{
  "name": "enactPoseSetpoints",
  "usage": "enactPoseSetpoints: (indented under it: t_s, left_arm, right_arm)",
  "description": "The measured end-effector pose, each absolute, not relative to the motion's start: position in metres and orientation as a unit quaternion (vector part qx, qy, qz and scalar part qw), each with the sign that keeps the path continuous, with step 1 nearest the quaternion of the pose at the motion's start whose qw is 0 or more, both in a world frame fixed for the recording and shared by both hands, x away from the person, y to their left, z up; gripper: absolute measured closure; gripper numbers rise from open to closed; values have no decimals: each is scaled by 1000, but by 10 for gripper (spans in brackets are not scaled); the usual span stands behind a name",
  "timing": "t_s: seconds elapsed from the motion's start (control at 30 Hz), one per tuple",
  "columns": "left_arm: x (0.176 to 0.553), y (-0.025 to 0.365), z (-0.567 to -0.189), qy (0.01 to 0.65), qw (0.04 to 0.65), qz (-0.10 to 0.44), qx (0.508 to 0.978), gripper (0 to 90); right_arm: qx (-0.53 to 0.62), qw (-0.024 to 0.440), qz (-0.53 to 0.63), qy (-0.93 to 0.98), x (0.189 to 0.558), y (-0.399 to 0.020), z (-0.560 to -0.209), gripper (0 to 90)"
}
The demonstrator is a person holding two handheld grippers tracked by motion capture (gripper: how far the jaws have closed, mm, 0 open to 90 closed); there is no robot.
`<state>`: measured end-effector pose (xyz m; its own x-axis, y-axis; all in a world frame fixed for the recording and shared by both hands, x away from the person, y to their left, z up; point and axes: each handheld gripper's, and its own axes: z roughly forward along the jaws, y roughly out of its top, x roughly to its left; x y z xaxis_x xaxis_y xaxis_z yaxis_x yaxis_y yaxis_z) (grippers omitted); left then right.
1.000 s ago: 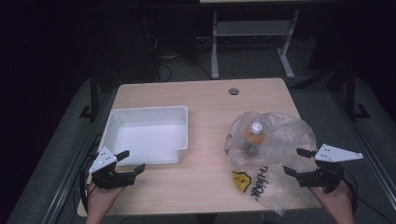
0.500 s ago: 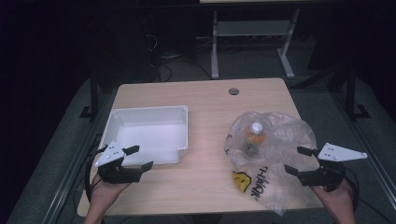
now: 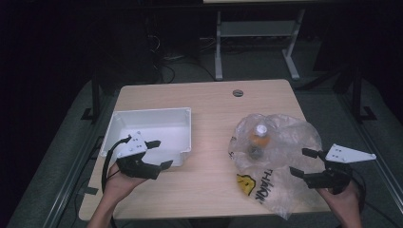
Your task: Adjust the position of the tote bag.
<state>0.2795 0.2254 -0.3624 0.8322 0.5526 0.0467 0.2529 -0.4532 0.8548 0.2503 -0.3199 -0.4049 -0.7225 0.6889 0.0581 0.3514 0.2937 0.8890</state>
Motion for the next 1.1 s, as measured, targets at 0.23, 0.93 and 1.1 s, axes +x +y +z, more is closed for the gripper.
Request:
enactPoseSetpoints:
  t_s: [0.23, 0.93, 1.1]
  left_arm:
    - [288, 207, -356, 218, 459, 150, 848, 218]
    - [311, 148, -341, 167, 446, 118, 872, 285]
    - [313, 132, -339, 152, 446, 112, 875, 287]
  right_arm:
    - [325, 169, 488, 792, 252, -317, -402, 148]
    - [312, 165, 490, 797, 253, -316, -399, 151]
    - [311, 167, 493, 795, 250, -317, -396, 153]
